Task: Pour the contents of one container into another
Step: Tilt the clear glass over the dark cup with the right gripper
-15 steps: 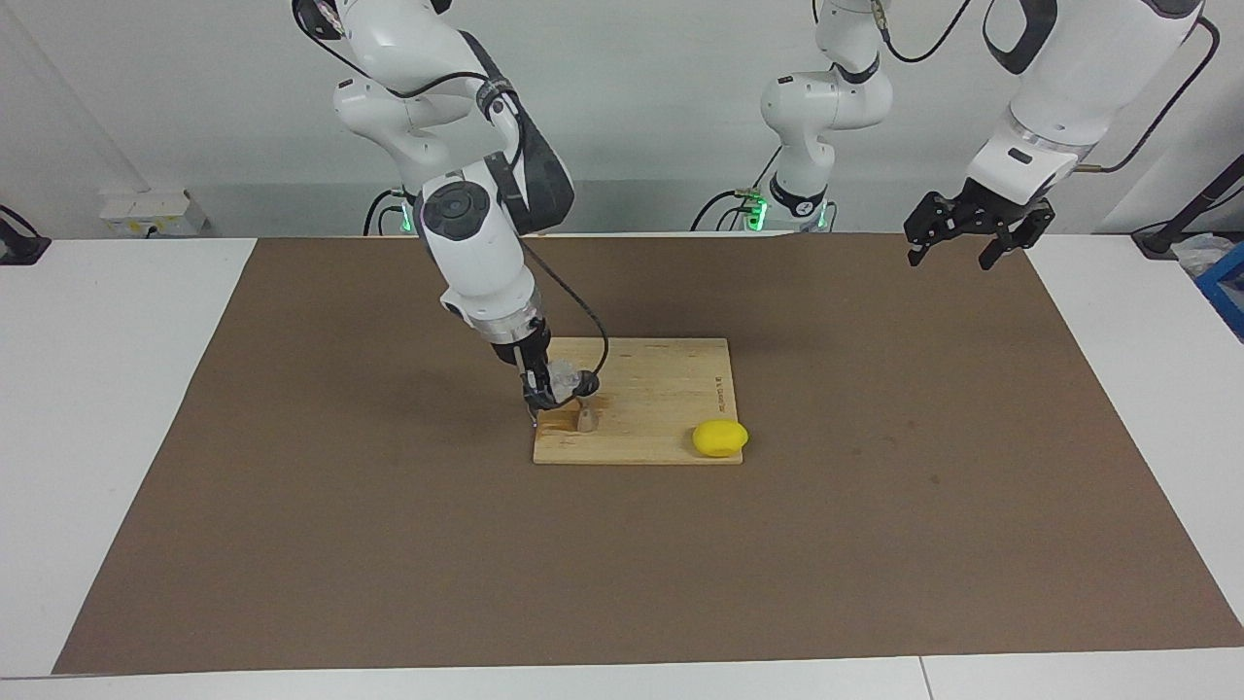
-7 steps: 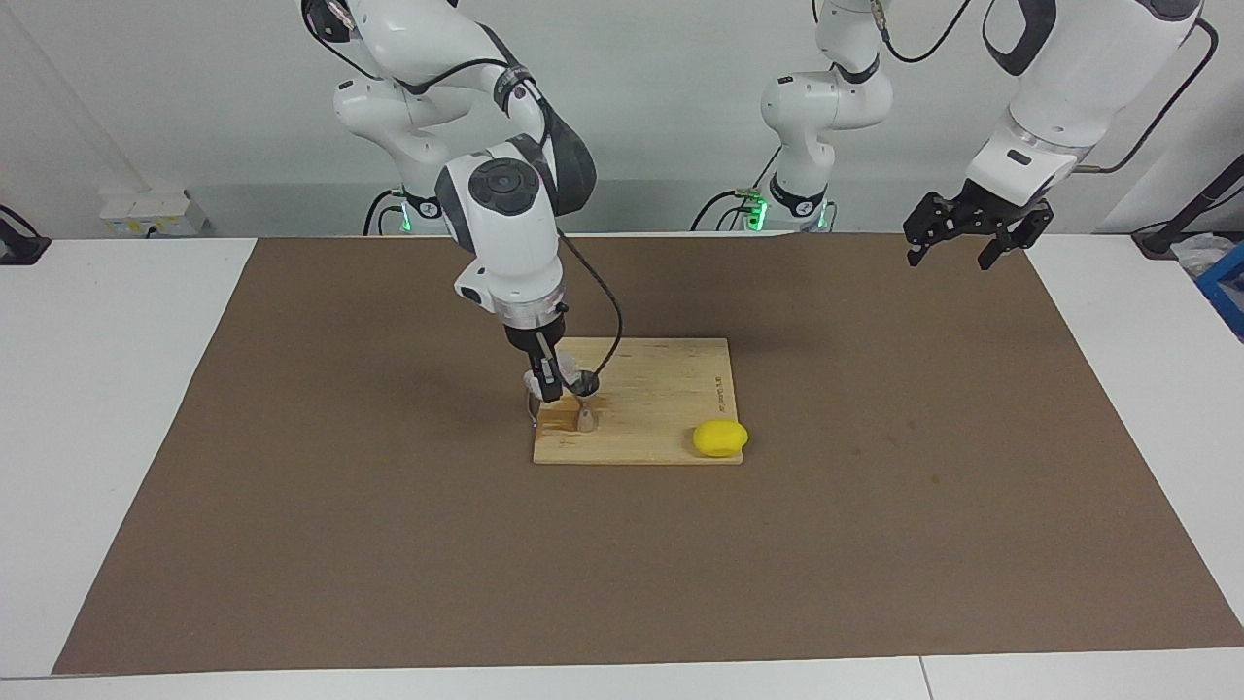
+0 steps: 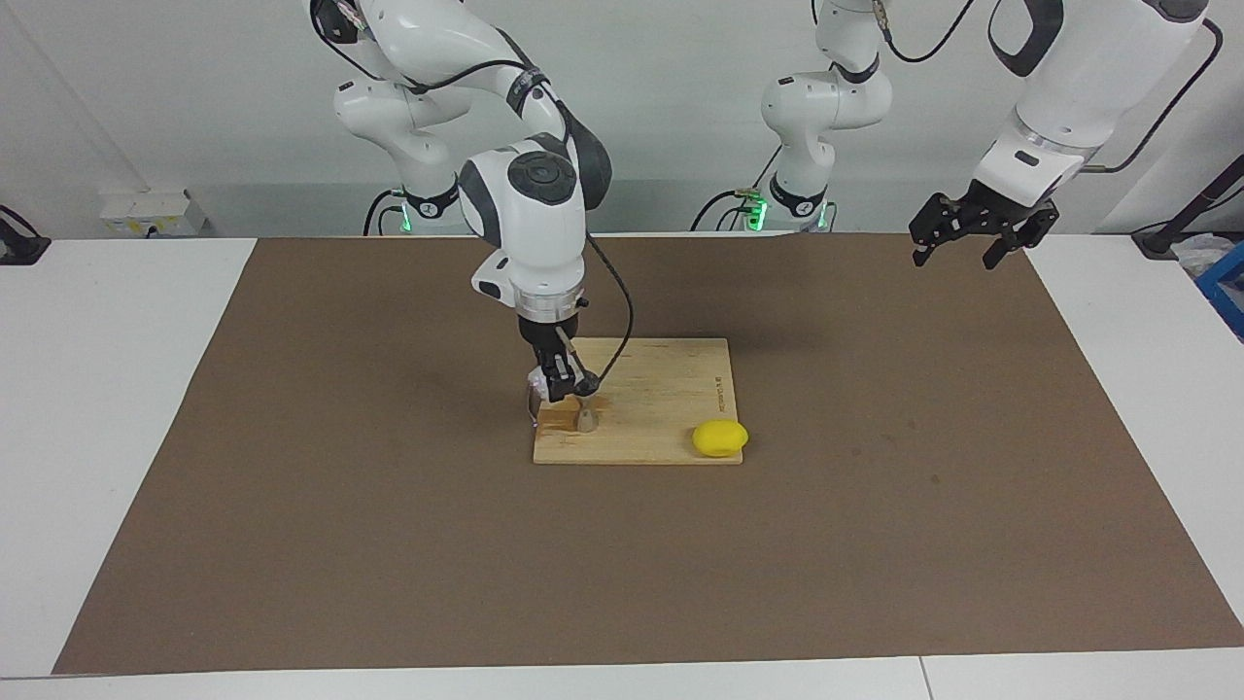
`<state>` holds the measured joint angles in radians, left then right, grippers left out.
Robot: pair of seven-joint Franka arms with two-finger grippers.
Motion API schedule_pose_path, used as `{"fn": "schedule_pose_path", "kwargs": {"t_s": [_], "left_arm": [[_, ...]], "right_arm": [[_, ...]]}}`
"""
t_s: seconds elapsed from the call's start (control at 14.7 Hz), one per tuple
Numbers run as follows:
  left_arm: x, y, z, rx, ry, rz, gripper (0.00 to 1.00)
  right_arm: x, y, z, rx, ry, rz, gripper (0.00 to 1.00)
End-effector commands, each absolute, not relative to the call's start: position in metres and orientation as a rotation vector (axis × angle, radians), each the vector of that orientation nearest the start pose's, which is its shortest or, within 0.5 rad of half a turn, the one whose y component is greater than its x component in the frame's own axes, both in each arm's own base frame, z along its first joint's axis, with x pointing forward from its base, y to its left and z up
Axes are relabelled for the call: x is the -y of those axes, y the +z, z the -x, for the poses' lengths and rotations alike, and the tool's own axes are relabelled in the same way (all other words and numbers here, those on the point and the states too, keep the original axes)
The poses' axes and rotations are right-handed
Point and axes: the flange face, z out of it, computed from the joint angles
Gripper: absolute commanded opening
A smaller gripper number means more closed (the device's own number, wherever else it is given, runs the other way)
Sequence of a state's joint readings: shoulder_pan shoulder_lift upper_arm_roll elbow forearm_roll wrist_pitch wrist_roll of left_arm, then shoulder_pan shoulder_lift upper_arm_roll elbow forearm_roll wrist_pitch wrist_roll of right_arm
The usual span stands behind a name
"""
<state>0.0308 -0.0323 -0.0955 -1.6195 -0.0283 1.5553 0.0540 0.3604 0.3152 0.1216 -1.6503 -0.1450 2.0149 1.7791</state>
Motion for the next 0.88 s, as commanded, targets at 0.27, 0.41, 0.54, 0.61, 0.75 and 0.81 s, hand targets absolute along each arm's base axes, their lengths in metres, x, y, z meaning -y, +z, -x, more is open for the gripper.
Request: {"fn": "schedule_pose_path", "kwargs": {"t_s": [0.27,0.41,0.54,0.61,0.75,0.81], "left_arm": [[0.038,0.618,-0.529,-0.178,0.054,3.148,1.0],[0.037,0.618,-0.529,-0.173,0.054,3.149,1.0],[0.037,0.618,-0.529,-0.173,0.054,3.149,1.0],[0.037,0.618,-0.529,-0.173,0.054,3.149,1.0],[0.037,0.618,-0.529,-0.173,0.054,3.149,1.0],[0.037,0.618,-0.529,-0.173,0.054,3.149,1.0]], "right_arm": [[-0.272,0.436,-0.602,-1.918,-0.066,2.447,0.0],[-0.26,0.435,-0.607,-1.959,0.018,2.38,0.0],[-0.254,0.432,-0.609,-1.983,0.11,2.312,0.0],[-0.255,0.431,-0.609,-1.981,0.147,2.299,0.0],[-0.244,0.428,-0.612,-1.997,0.193,2.266,0.0],[-0.242,0.427,-0.612,-1.992,0.245,2.242,0.0]]}}
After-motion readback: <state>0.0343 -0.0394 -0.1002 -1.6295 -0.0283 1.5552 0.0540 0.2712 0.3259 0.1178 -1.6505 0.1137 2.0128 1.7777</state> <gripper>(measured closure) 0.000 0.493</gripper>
